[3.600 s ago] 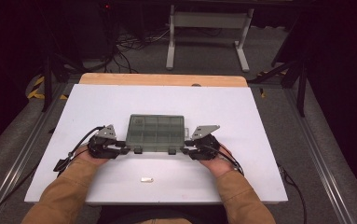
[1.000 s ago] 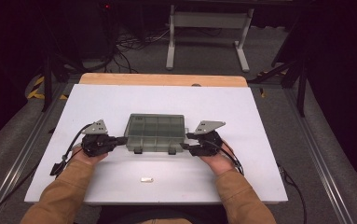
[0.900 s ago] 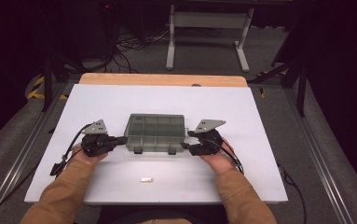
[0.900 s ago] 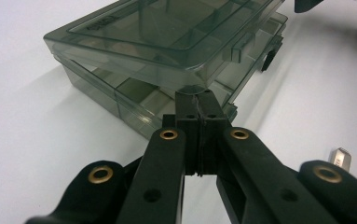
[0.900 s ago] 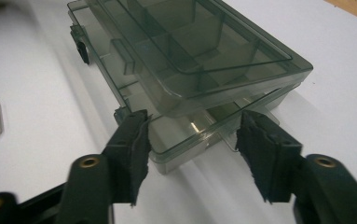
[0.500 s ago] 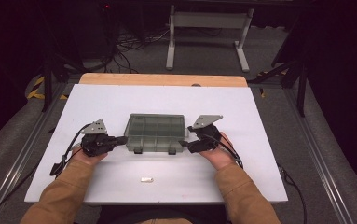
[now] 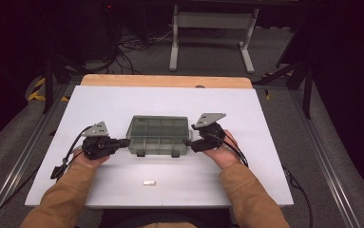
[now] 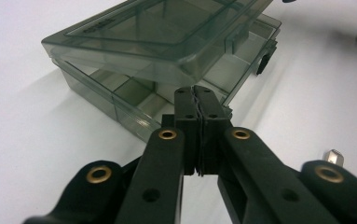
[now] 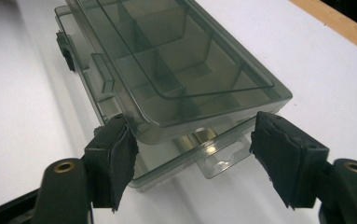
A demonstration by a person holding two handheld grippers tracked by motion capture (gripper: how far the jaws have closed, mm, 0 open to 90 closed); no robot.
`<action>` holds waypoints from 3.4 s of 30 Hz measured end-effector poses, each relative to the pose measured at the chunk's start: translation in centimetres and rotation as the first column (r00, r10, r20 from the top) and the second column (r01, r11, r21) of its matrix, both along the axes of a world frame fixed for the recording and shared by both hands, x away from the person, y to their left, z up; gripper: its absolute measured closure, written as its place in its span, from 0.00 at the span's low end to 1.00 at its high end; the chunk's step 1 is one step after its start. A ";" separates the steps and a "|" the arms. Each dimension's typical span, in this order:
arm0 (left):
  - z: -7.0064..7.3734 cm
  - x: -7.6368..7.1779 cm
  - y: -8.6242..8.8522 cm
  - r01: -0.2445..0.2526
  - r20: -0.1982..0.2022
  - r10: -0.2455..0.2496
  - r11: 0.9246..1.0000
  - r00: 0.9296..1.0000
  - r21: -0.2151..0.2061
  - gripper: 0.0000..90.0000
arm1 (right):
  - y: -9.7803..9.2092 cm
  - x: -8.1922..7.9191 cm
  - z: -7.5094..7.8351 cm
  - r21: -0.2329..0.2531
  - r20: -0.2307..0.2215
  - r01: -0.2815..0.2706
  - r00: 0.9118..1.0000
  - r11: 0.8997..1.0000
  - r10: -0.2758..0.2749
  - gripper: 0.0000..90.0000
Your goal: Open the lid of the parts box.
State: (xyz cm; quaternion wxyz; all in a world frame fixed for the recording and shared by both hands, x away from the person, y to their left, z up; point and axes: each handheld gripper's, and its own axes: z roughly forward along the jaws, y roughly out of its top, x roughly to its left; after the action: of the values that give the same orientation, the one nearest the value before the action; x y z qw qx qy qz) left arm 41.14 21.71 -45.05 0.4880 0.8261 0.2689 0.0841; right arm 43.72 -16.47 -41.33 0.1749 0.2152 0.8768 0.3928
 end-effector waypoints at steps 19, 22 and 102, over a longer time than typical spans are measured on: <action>0.3 -0.6 1.3 0.013 0.010 -0.012 0.998 1.000 -0.054 0.67 | 0.4 1.3 2.9 -0.001 0.050 -0.019 0.999 1.000 0.019 0.45; 0.3 -0.8 1.4 0.024 0.007 -0.024 0.997 1.000 -0.067 0.58 | 0.4 1.8 3.4 0.006 0.042 -0.007 0.999 1.000 0.007 0.48; 0.2 -2.2 3.4 0.022 0.116 -0.005 0.990 0.993 -0.140 0.12 | 1.8 11.7 1.5 0.067 0.004 0.123 0.992 0.990 -0.123 0.60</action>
State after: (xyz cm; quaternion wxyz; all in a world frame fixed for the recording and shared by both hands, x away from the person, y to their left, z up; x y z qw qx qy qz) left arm 38.90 25.12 -44.88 0.5604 0.7852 0.2398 0.1092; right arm 55.43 -14.68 -39.78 0.1950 0.2730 0.8477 0.4109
